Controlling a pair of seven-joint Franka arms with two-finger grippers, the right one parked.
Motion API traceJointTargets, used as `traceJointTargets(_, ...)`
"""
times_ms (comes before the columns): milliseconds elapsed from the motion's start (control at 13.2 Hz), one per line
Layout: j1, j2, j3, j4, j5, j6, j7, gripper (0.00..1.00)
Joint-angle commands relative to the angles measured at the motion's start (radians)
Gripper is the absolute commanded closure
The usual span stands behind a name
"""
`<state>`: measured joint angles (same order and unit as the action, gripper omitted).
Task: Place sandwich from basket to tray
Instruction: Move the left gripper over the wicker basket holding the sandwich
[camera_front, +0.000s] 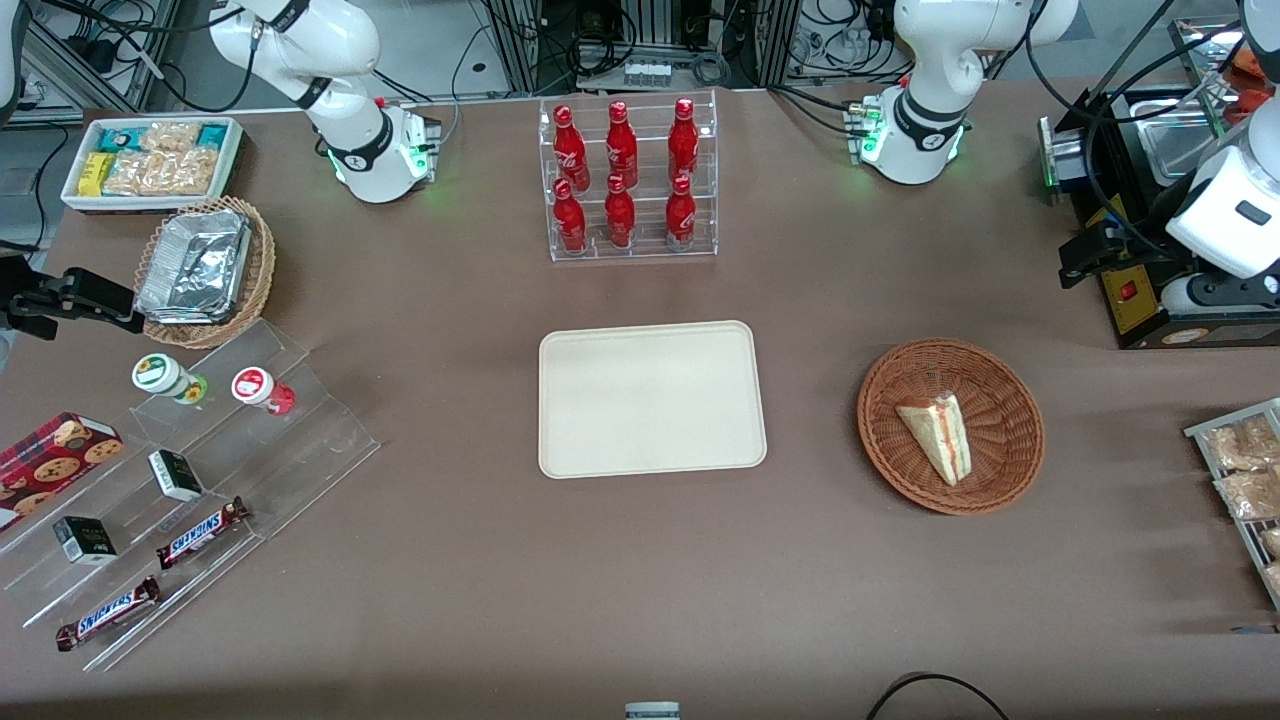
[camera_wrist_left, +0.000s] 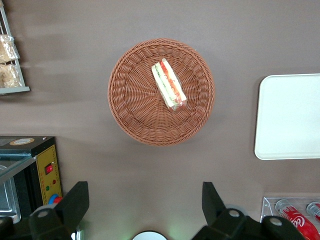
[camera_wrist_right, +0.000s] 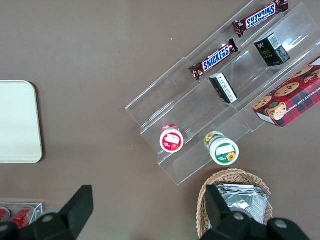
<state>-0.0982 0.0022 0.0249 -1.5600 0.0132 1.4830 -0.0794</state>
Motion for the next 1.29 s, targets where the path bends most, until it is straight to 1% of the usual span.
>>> traceJointTargets(0,-0.009,0.031,0.003,0.052,0.001,-0.004,0.016,0.00)
traceJointTargets(76,-0.002,0.031,0.003,0.052,-0.007,-0.003,0.013,0.00)
traceJointTargets(227,0.002,0.050,0.003,0.046,0.004,0.008,0.003,0.00)
traceJointTargets(378,-0.001,0.077,0.003,0.009,0.004,0.049,-0.011,0.00)
traceJointTargets(681,-0.009,0.070,0.001,-0.193,-0.007,0.285,-0.126,0.00)
traceJointTargets(983,-0.031,0.084,-0.002,-0.334,-0.004,0.477,-0.297,0.00)
traceJointTargets(1210,-0.032,0.084,-0.011,-0.458,-0.004,0.638,-0.381,0.00)
